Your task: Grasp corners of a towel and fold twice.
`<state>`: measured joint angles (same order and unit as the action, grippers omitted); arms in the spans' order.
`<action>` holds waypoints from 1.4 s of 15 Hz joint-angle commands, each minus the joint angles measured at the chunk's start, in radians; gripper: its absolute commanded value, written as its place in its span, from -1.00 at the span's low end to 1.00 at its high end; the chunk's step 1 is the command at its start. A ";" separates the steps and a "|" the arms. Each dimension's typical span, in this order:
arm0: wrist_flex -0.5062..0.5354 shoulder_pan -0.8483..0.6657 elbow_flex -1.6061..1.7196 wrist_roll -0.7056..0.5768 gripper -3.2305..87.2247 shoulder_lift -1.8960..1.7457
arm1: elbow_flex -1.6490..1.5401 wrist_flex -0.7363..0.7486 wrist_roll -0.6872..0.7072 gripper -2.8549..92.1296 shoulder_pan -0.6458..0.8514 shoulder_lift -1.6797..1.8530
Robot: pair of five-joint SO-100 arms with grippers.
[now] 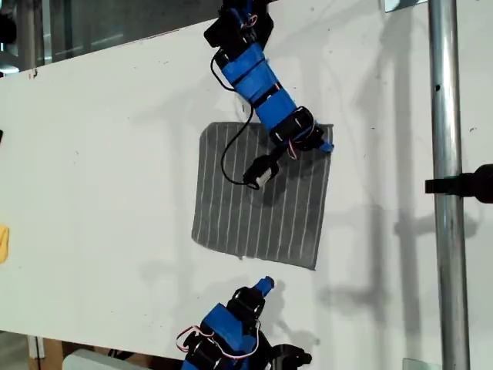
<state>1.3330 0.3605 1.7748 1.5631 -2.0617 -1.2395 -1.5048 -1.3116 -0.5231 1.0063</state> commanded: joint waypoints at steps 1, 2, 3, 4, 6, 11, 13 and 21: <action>0.000 0.014 -0.037 0.009 -0.99 -0.005 | 0.026 0.032 0.011 -0.25 0.025 0.020; 0.002 0.014 -0.037 0.011 -0.99 -0.005 | 0.005 0.064 0.018 -0.33 0.029 0.020; 0.002 0.014 -0.037 0.011 -0.99 -0.005 | -0.029 0.117 0.028 -0.51 0.035 0.020; 0.002 0.014 -0.037 0.011 -0.99 -0.005 | -0.037 0.138 0.023 -0.87 0.038 0.020; 0.003 0.014 -0.037 0.015 -0.99 -0.003 | -0.041 0.172 0.034 -0.94 0.043 0.018; 0.184 -0.041 -0.410 -0.052 -0.99 0.314 | -0.038 0.196 0.061 -0.94 0.054 0.021; 0.307 -0.051 -0.739 -0.098 -0.99 0.572 | -0.038 0.196 0.067 -0.94 0.057 0.023; 0.267 -0.034 -0.744 -0.239 -0.23 0.664 | -0.040 0.179 0.069 -0.94 0.057 0.037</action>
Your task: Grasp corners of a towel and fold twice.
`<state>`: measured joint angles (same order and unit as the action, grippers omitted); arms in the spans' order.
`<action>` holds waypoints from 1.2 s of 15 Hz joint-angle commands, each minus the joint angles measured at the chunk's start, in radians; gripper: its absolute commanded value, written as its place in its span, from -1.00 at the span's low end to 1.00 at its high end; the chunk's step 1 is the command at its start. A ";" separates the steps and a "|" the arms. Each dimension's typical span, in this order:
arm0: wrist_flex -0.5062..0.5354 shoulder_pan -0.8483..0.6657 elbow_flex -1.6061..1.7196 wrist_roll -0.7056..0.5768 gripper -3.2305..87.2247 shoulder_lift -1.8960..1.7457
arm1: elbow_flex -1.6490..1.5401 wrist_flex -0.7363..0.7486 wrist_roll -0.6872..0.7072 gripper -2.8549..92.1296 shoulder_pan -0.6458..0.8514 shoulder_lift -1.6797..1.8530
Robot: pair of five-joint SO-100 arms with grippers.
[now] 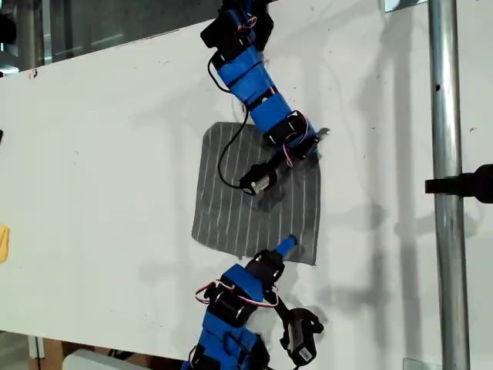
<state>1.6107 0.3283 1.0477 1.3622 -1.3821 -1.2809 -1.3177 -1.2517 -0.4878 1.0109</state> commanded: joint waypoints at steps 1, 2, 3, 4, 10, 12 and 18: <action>-0.012 -0.008 -0.008 -0.077 -0.20 -0.002 | 0.002 -0.008 0.009 -0.94 0.021 0.034; -0.012 -0.008 0.002 -0.106 -0.20 0.015 | 0.002 -0.009 0.009 -0.94 0.020 0.035; -0.038 -0.006 0.048 -0.110 -0.21 0.020 | 0.002 -0.011 0.009 -0.94 0.018 0.038; -0.098 -0.008 0.124 -0.104 -0.23 0.020 | 0.002 -0.012 0.008 -0.94 0.018 0.043; -0.489 -0.009 0.508 -0.008 -0.29 0.037 | 0.003 -0.032 0.000 -0.94 0.011 0.069; -0.624 0.006 0.624 0.037 -0.31 0.060 | 0.003 -0.037 -0.003 -0.94 0.006 0.072; -0.805 0.037 0.733 0.112 -0.91 0.176 | 0.002 -0.043 -0.006 -0.94 0.009 0.074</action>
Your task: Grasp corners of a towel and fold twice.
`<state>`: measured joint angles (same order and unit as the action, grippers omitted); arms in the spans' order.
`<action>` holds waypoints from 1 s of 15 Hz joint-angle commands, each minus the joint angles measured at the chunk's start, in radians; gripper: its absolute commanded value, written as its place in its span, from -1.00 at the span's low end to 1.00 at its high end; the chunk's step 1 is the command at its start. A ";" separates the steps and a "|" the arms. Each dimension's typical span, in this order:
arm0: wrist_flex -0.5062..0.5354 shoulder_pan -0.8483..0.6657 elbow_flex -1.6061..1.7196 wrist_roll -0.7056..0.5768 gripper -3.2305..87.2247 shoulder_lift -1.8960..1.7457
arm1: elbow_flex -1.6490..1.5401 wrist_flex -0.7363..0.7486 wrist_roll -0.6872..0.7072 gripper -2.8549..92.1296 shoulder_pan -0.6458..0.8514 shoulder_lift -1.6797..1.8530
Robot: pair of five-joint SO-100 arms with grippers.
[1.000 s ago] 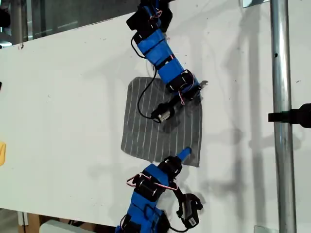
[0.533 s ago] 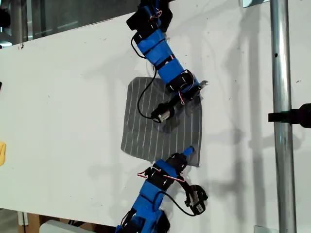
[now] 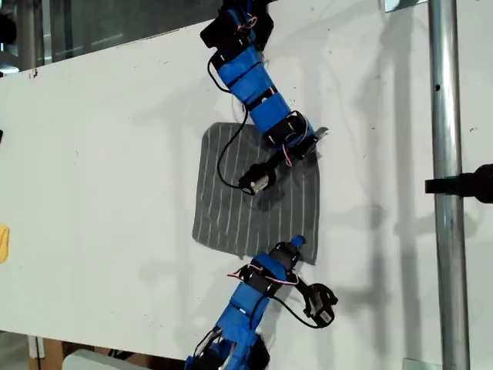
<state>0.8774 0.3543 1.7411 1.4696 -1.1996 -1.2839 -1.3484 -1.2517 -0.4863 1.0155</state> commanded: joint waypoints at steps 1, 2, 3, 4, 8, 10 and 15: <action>-0.129 0.011 0.095 -0.009 -0.99 -0.054 | 0.003 -0.012 -0.006 -0.94 0.011 0.069; -0.196 0.011 0.164 -0.021 -0.99 -0.118 | 0.005 -0.012 -0.006 -0.94 0.011 0.071; -0.285 0.009 0.252 -0.034 -0.99 -0.193 | 0.003 -0.014 -0.006 -0.94 0.012 0.074; -0.367 0.009 0.331 -0.048 -0.99 -0.268 | 0.003 -0.015 -0.006 -0.94 0.014 0.078; -0.118 0.008 0.244 -0.075 -0.85 -0.397 | -0.002 -0.015 -0.006 -0.94 0.017 0.087; 0.321 0.023 -0.081 -0.054 -0.37 -0.400 | -0.006 -0.012 -0.006 -0.94 0.018 0.087; 0.609 0.049 -0.318 -0.044 -0.23 -0.394 | -0.006 -0.002 0.000 -0.94 0.023 0.087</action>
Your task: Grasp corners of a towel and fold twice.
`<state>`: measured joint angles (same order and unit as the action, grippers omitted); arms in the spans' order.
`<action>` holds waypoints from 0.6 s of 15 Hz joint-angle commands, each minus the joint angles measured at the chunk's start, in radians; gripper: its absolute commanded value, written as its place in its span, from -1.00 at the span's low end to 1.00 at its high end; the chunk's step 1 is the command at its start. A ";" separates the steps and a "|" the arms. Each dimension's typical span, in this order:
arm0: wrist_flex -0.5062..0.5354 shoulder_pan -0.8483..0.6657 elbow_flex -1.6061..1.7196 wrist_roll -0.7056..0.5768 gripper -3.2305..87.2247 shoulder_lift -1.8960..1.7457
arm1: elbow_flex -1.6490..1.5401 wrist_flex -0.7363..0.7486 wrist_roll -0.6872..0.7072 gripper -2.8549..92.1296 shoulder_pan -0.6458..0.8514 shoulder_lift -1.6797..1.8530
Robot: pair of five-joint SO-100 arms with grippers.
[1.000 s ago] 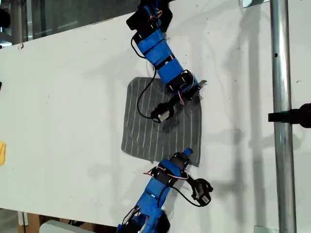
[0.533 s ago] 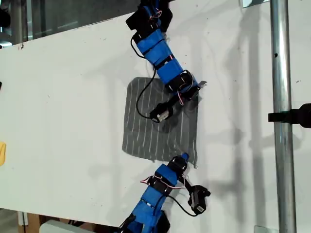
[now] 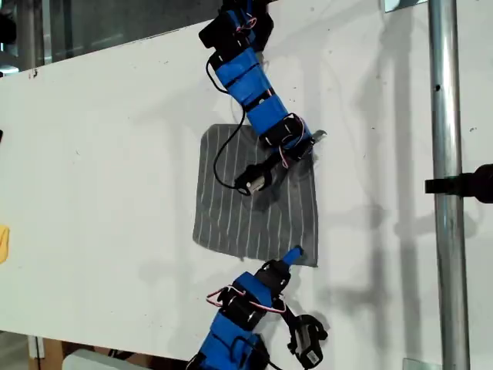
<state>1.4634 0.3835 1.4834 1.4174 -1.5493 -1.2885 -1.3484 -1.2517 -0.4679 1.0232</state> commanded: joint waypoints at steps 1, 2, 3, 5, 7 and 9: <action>0.000 0.034 -0.038 0.017 -0.22 -0.025 | -0.002 -0.002 -0.002 -0.94 0.003 0.080; -0.049 0.044 0.005 0.021 -0.22 0.012 | -0.002 -0.002 -0.003 -0.94 0.002 0.081; -0.092 0.051 0.023 0.025 -0.22 0.064 | 0.000 0.000 -0.003 -0.94 0.002 0.083; -0.150 0.057 0.011 0.023 -0.23 0.161 | 0.002 -0.002 -0.003 -0.94 0.002 0.084; -0.175 0.063 -0.006 0.040 -0.24 0.239 | 0.002 -0.002 -0.003 -0.94 0.002 0.089; -0.213 0.057 0.029 0.061 -0.24 0.298 | 0.002 0.002 -0.003 -0.94 0.002 0.091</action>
<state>1.2763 0.4341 1.5217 1.4634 -1.2548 -1.2885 -1.3484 -1.2517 -0.4679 1.0232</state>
